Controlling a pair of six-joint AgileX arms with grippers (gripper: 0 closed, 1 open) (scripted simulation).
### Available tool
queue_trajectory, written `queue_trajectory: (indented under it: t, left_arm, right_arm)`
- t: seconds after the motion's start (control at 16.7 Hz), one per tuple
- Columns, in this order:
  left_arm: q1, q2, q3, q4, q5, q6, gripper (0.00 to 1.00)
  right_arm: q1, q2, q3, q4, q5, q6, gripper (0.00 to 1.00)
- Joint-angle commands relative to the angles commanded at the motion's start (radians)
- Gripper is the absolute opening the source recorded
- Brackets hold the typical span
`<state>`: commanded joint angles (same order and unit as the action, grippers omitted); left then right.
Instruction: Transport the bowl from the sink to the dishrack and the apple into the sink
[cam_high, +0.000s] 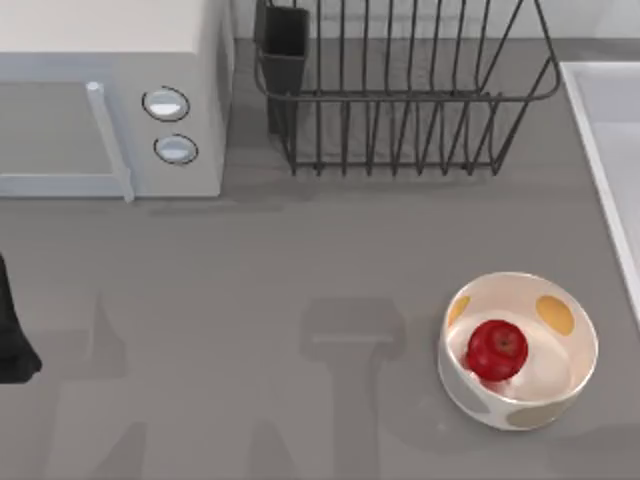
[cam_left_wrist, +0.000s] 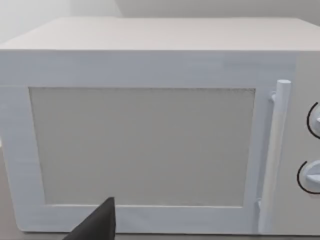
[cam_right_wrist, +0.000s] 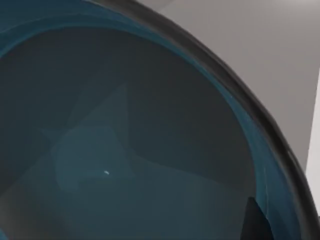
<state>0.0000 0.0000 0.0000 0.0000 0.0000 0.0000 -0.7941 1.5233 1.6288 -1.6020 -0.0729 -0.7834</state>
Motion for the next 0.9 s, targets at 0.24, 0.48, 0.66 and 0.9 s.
queue_trajectory:
  t: [0.24, 0.48, 0.66, 0.9]
  left_arm:
    - [0.000, 0.000, 0.000, 0.000, 0.000, 0.000, 1.00]
    - [0.000, 0.000, 0.000, 0.000, 0.000, 0.000, 1.00]
    - [0.000, 0.000, 0.000, 0.000, 0.000, 0.000, 1.00]
    - [0.000, 0.000, 0.000, 0.000, 0.000, 0.000, 1.00]
  right_arm:
    - [0.005, 0.003, 0.003, 0.002, 0.000, 0.003, 0.00]
    - [0.067, 0.004, 0.024, 0.060, 0.032, 0.043, 0.00]
    - [0.224, 0.017, 0.059, 0.196, 0.106, 0.127, 0.00]
    - [0.539, 0.062, 0.085, 0.462, 0.251, 0.278, 0.00]
